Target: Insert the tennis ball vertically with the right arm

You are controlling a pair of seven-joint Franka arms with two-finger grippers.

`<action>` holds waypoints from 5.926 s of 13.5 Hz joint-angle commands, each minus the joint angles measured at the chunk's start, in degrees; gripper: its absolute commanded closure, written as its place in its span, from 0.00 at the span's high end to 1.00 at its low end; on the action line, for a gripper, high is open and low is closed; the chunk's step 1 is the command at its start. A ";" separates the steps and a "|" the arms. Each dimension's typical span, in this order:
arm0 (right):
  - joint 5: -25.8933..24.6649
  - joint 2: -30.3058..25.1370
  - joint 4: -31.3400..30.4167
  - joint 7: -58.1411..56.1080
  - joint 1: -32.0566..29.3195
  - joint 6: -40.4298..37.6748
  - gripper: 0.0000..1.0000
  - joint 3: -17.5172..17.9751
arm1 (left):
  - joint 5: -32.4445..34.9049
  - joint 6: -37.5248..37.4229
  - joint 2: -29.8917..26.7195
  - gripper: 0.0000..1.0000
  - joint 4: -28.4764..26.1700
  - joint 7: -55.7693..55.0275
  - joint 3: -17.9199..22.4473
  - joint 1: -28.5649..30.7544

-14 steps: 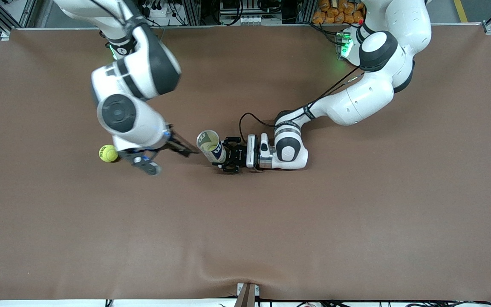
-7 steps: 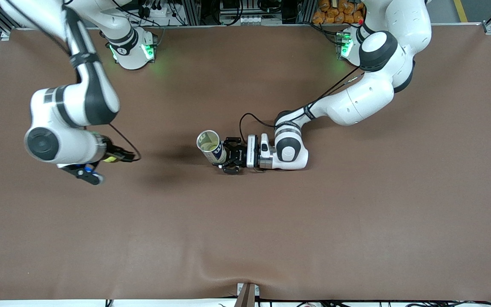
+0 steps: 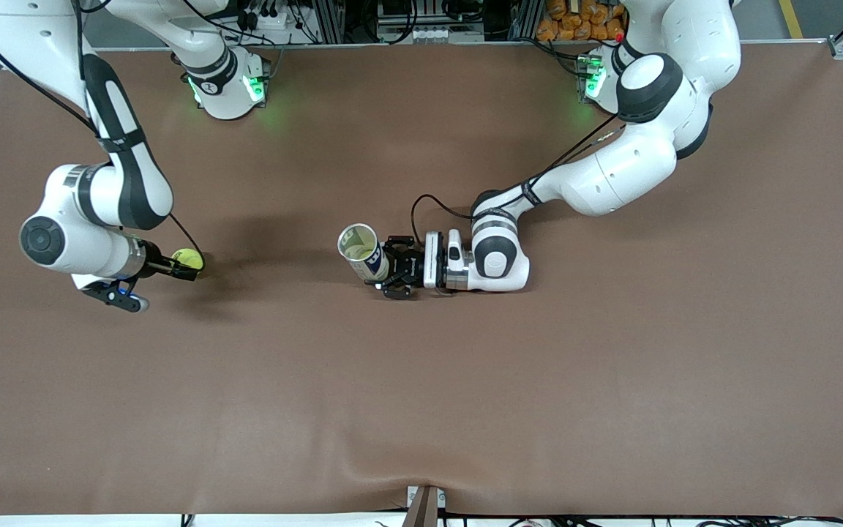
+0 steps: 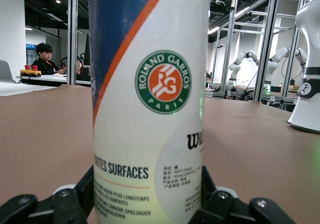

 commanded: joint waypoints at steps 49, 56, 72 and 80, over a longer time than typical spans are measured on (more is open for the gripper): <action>10.13 6.06 39.09 45.36 31.35 -27.96 1.00 3.99 | -2.23 -0.83 -0.25 0.81 1.48 2.11 1.27 -0.67; 9.96 -1.85 38.57 37.64 26.17 -34.47 1.00 3.63 | -2.23 -0.83 -0.25 0.88 1.48 2.02 1.27 -0.50; 4.60 -16.45 30.13 -3.40 0.69 -43.44 1.00 3.63 | -4.25 -0.83 -2.71 1.00 -0.62 1.15 1.18 1.43; 0.20 -20.93 29.69 -18.18 -3.99 -44.05 1.00 1.09 | -4.34 -0.83 -3.41 1.00 -3.35 1.32 1.10 2.75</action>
